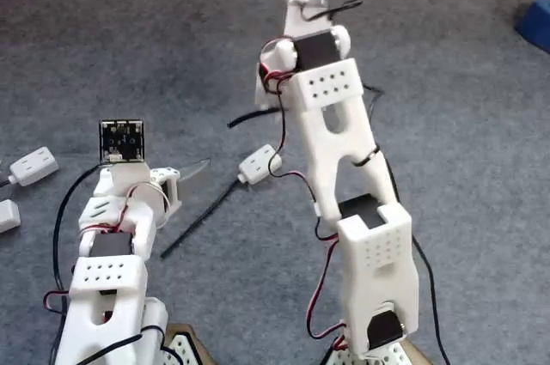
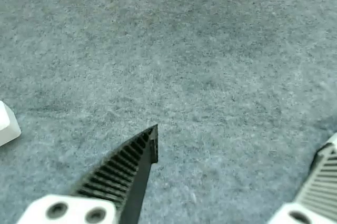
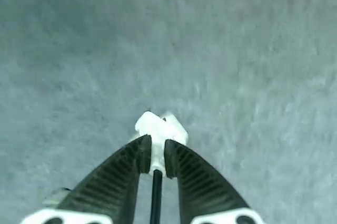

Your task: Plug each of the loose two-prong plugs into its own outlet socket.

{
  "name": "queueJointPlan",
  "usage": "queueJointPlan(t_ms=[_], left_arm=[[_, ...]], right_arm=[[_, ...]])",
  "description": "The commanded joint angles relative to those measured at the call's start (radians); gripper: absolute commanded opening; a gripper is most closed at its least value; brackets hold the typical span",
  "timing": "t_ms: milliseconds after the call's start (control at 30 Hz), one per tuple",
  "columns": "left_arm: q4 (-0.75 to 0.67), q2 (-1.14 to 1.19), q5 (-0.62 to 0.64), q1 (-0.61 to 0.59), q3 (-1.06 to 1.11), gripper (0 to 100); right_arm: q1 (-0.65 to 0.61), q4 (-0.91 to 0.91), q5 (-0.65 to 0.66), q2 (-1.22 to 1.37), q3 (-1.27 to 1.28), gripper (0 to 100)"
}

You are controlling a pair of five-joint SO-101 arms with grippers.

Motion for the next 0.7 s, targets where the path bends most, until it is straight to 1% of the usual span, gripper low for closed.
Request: queueJointPlan(t_ms=[0,167,400,633,667], left_arm=[[-0.02,-0.018,0.008,-0.012,-0.005,44],[-0.02,-0.018,0.009,-0.012,-0.004,44],[-0.02,-0.018,0.009,-0.01,-0.004,44],[-0.02,-0.018,0.006,-0.01,-0.004,44],[-0.018,-0.016,0.005,-0.01,-0.004,44]], right_arm=[[-0.035,0.021,0.011,-0.108,0.154,0.6],[-0.042,0.021,0.008,-0.154,0.196,0.6],[-0.045,0.019,-0.06,-0.153,0.203,0.6],[-0.047,0.016,-0.052,-0.159,0.196,0.6],[-0.048,0.016,-0.025,-0.159,0.196,0.6]])
